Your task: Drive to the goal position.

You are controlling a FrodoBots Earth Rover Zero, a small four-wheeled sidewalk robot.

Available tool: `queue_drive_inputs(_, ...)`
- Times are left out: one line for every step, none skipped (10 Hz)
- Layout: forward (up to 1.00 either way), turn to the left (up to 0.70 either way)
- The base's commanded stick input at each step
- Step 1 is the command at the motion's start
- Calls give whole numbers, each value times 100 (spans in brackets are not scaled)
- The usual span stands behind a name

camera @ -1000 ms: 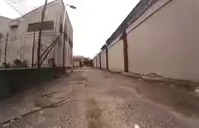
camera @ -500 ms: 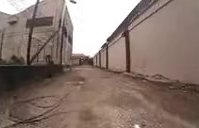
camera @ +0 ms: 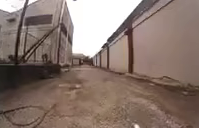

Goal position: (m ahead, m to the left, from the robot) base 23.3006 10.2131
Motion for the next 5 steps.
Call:
queue_drive_inputs(100,0)
queue_drive_inputs(100,0)
queue_drive_inputs(100,0)
queue_drive_inputs(100,0)
queue_drive_inputs(100,0)
